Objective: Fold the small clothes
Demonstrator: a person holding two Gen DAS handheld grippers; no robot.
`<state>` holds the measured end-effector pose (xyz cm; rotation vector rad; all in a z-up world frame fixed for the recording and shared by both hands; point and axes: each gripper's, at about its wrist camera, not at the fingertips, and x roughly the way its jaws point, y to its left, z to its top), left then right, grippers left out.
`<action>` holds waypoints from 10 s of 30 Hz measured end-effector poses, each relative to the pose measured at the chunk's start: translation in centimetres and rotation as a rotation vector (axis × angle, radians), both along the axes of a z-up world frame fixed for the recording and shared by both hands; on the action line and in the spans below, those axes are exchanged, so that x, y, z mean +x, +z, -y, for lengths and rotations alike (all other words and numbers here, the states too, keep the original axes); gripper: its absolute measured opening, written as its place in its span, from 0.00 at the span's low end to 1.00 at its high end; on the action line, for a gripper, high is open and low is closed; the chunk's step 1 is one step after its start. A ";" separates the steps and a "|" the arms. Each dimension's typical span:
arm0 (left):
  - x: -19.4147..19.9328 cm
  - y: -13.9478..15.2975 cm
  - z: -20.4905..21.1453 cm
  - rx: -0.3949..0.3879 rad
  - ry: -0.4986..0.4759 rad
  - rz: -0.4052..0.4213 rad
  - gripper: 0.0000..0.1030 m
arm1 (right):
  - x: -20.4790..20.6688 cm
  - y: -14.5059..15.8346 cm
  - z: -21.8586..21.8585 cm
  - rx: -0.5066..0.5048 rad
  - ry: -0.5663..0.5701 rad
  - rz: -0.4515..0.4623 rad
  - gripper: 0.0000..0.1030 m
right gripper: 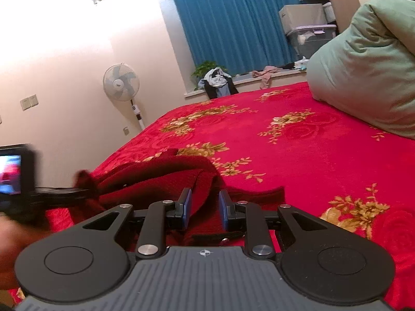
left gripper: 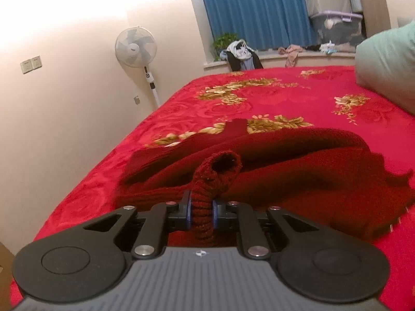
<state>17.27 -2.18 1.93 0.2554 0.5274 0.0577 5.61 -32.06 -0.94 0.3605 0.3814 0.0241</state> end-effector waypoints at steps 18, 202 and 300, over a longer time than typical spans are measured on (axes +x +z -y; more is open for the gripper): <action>-4.8 -0.9 -20.6 -0.407 -0.050 -0.151 0.64 | 0.0 -3.6 -4.1 -0.057 0.062 -0.094 0.30; -10.3 -8.3 -19.2 -0.292 -0.120 -0.590 0.10 | -0.2 -9.1 7.3 -0.044 0.164 -0.556 0.03; 1.3 -13.8 -52.5 -0.986 0.886 0.130 0.11 | 8.5 -10.0 -0.4 -0.208 0.215 -0.414 0.28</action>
